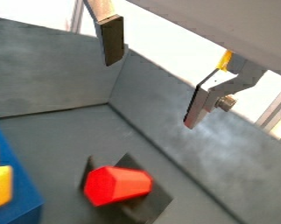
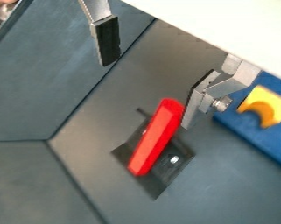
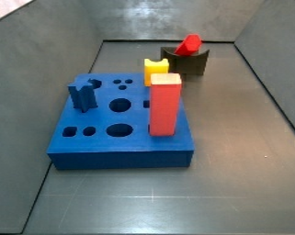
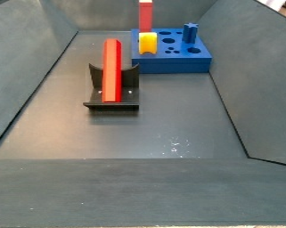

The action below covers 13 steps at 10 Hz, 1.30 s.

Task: Pick up the hexagon object. Move up. Place the hexagon object on the fixture. Regrasp the hexagon object. Move to above the board. Insert the hexagon object.
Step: Regrasp the hexagon object.

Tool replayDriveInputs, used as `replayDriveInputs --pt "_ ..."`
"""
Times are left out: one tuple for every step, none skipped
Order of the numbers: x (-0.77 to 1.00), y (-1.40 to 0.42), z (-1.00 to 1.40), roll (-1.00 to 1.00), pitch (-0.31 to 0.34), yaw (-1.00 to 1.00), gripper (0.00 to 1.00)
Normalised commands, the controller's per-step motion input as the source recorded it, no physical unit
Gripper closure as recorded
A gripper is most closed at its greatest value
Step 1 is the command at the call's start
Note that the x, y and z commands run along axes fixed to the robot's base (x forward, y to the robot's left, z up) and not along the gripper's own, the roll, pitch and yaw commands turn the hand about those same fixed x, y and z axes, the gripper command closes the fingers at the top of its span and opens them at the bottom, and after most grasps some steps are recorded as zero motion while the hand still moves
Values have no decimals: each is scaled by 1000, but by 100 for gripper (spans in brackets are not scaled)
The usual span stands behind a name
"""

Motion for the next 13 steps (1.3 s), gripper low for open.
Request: replayDriveInputs --pt "95 -38 -1 1000 123 83 0" --pt "105 -44 -10 1000 159 110 0" --pt "112 -47 -9 1000 185 144 0" --pt "116 -47 -5 892 190 173 0" --pt "132 -49 -9 652 165 197 0" --pt "144 -52 -10 472 144 212 0" --pt "156 -46 -6 313 117 220 0" --pt "150 -35 2 208 74 223 0" --pt "133 -43 -8 186 45 215 0" --pt "123 -47 -12 182 35 208 0" --pt "43 46 -1000 211 62 160 0" --pt "42 47 -1000 209 56 150 0" --pt "51 41 -1000 191 21 140 0"
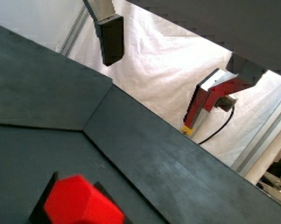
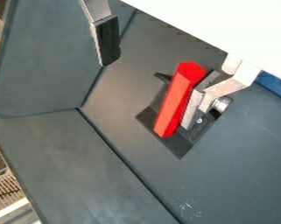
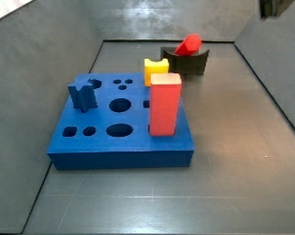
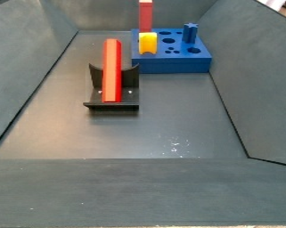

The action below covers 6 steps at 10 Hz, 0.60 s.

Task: Pick up the hexagon object. Move up. Place the hexagon object on the fixture. Regrasp the hexagon object. Move to above the board. Insert the hexagon object.
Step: Regrasp the hexagon object.

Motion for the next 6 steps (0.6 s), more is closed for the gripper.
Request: replayDriveInputs --pt "57 34 -1000 156 -1 136 0" --pt "71 29 -1000 118 -30 122 0" --pt "78 27 -1000 102 -41 112 0" --pt "91 23 -1000 89 -67 81 0" --pt "96 19 -1000 89 -72 69 0" --pt "106 11 -1000 81 -71 45 0"
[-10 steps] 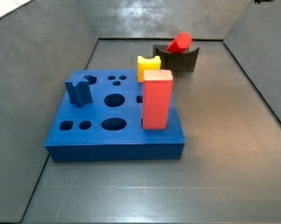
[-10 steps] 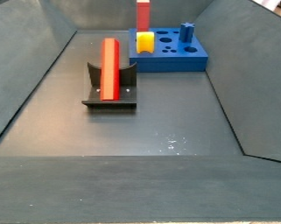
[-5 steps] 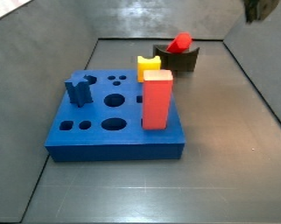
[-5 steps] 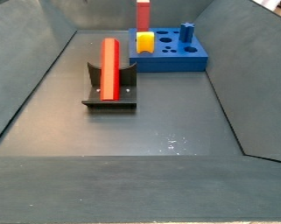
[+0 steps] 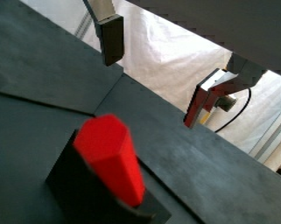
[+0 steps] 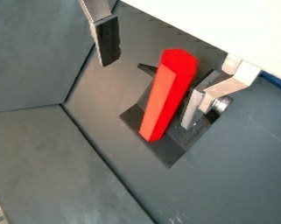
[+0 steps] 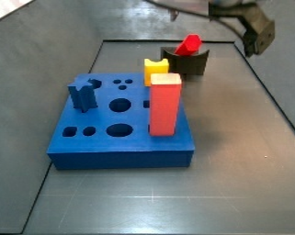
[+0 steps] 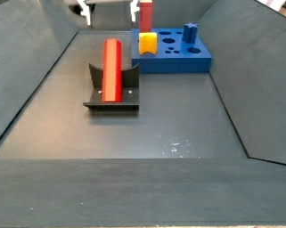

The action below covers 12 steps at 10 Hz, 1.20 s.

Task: Pick up the hexagon object. Move up. Place the hexagon object on the fixture. Regrasp the hexagon object. Move to above the board. Insert the hexagon object.
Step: Regrasp the hexagon object, then move to above the board.

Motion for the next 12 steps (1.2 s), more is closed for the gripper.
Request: replayDriveInputs --pt "113 12 -1000 79 -61 29 0" --pt "121 4 -1000 76 -51 19 0" --pt "112 2 -870 83 -36 9 0" --pt "96 -6 -701 81 -21 7 0" --pt "89 -3 -614 81 -14 8 0" --pt "81 -8 -451 82 -10 18 0" --pt "82 -6 -337 81 -6 24 0" --pt "83 -6 -185 85 2 31 0" --pt "0 0 0 0 0 0 100" --pt "-33 9 1000 114 181 -59 100" --pt "-32 7 1000 105 178 -53 100" --pt "-31 6 1000 54 165 -4 100"
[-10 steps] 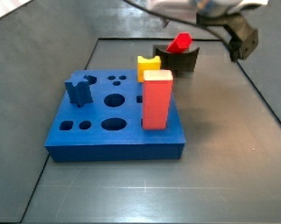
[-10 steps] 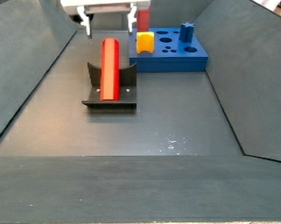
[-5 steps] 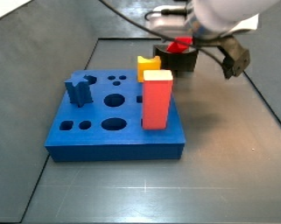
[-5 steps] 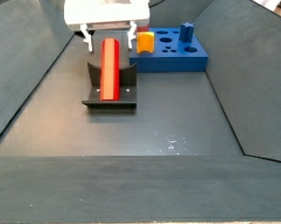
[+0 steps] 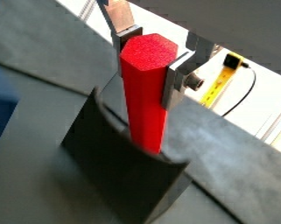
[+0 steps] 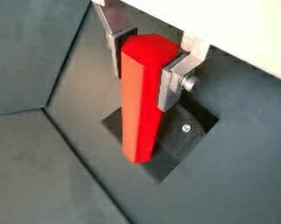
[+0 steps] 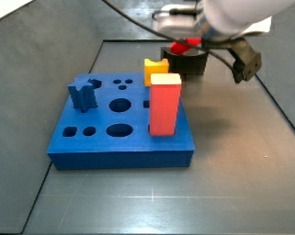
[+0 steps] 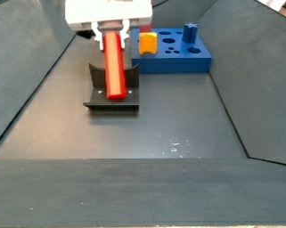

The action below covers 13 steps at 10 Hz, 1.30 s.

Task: Pick up the hexagon object. Move up. Place the hexagon object on the fixture. Regrasp the hexagon object. Move to above the board. Insert the hexagon object.
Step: Move to above the board.

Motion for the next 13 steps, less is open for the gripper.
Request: replayDriveInputs --pt "-30 8 1000 13 155 35 100" --pt "-30 4 1000 -9 147 56 100" --pt "-28 3 1000 -33 125 89 100" --pt "-27 3 1000 -41 110 105 100" --pt "-22 -1 1000 -45 83 113 100" --pt "-19 -2 1000 -41 71 114 100" --pt "-10 -5 903 -39 48 105 100" --pt "-7 -7 807 -35 41 97 100" --pt "-2 -9 615 -32 33 79 100" --pt "0 -9 473 -29 33 66 100" --pt "3 -10 287 -31 35 53 100" --pt "3 -8 194 -33 41 48 100" --pt "-593 -1000 546 -1000 -84 -69 100"
